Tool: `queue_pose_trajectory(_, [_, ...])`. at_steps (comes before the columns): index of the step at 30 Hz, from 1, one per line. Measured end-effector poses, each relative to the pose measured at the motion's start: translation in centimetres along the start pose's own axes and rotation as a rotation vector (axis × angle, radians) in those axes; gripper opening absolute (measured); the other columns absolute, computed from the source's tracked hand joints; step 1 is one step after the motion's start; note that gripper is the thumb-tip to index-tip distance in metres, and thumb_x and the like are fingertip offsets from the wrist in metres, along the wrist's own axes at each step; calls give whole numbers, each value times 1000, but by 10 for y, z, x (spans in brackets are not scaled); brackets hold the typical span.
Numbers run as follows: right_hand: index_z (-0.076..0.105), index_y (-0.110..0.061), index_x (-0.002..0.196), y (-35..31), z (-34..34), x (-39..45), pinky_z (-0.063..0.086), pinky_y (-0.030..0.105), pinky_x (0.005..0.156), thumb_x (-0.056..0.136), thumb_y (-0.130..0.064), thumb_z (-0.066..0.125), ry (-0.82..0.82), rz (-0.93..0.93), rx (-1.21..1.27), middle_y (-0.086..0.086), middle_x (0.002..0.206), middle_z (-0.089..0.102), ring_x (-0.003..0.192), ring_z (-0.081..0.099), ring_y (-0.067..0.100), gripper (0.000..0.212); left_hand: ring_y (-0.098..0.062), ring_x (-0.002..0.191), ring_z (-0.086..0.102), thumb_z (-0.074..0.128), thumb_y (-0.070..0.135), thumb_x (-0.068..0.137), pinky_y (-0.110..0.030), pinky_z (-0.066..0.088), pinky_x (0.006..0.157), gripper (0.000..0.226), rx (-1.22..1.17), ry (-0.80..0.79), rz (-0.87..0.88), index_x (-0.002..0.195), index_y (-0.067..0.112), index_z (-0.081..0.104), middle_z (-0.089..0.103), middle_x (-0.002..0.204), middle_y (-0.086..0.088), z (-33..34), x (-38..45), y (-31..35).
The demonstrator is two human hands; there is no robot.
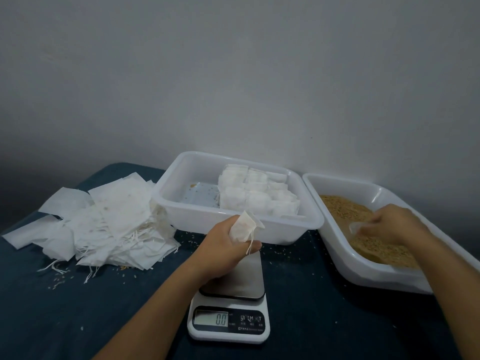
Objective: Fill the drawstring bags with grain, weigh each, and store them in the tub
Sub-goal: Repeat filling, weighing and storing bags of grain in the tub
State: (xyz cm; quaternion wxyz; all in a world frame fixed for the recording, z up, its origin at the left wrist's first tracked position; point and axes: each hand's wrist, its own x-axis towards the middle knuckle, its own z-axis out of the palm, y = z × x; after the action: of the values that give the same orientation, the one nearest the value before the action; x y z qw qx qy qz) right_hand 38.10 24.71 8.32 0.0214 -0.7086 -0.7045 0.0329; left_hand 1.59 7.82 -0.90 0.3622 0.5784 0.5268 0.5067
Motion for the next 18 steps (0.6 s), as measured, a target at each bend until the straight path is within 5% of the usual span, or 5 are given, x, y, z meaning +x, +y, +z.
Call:
queue_pose_trajectory(4, [81, -34, 85, 2, 18, 2, 55, 39, 83, 77, -68, 80, 69, 39, 267, -6, 97, 72, 95, 65, 22, 35, -16, 99, 72, 82, 40, 77, -39, 58, 95, 31, 6, 21, -18, 106, 39, 71, 75, 100, 6, -1, 0, 1])
queue_pose_trajectory(9, [78, -23, 95, 5, 19, -7, 56, 46, 88, 85, -63, 73, 211, 140, 491, 4, 103, 75, 96, 67, 29, 42, -5, 87, 69, 80, 42, 75, -26, 54, 84, 31, 18, 12, -12, 104, 45, 69, 73, 92, 12, 0, 0, 2])
queue_pose_trajectory(12, [77, -20, 108, -2, 14, -17, 57, 48, 87, 90, -65, 67, 329, 113, 577, 2, 100, 74, 91, 67, 27, 50, -11, 94, 72, 80, 44, 74, -30, 55, 86, 33, 16, 27, -26, 105, 42, 70, 74, 95, 9, 0, 0, 3])
queue_pose_trajectory(18, [75, -45, 95, -33, -10, -53, 51, 35, 69, 78, -81, 66, 390, -125, 874, -12, 94, 76, 77, 66, 6, 41, -16, 103, 74, 81, 41, 74, -46, 58, 100, 34, -12, 49, -45, 106, 42, 71, 76, 104, 7, -2, 0, 3])
